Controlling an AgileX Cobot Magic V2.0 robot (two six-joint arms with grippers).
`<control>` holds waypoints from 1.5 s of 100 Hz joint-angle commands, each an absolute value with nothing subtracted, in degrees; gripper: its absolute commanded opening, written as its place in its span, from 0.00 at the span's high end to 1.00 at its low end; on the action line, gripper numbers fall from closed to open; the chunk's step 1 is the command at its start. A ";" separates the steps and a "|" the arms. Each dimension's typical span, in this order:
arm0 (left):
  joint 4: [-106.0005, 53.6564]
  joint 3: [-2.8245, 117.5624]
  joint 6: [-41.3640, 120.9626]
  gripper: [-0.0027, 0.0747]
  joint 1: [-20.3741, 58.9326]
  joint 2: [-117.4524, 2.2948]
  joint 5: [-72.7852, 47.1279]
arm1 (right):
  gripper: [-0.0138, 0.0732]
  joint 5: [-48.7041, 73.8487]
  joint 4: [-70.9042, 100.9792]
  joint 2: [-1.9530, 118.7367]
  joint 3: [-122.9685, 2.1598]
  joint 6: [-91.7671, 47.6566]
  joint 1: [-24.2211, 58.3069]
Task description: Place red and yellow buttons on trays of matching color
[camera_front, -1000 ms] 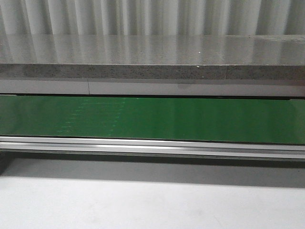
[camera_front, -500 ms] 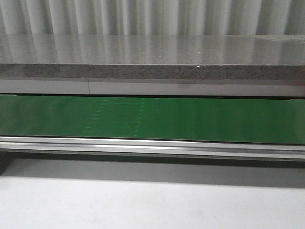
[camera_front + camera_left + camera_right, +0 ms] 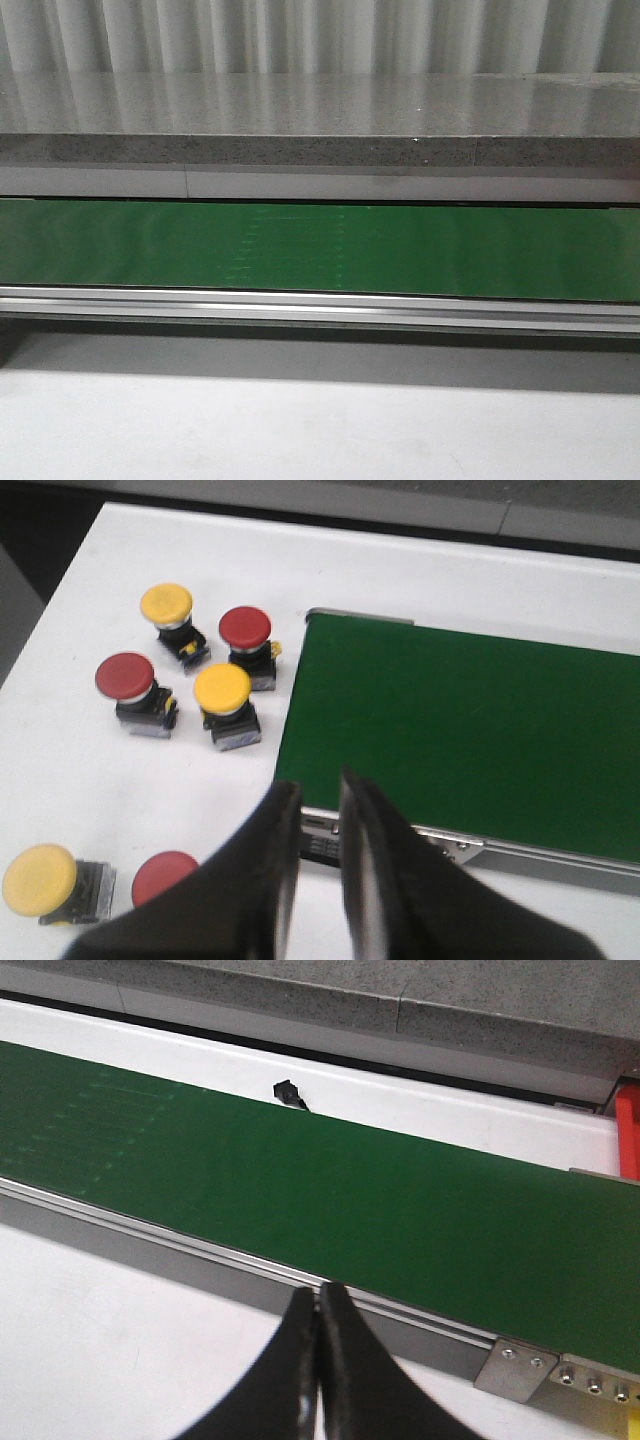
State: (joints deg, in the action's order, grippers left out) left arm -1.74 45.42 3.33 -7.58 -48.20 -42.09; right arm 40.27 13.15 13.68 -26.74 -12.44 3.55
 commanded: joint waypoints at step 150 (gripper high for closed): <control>-4.87 58.67 -27.95 0.27 -36.24 -91.51 -49.28 | 0.92 36.59 13.18 14.15 -28.03 -13.08 3.62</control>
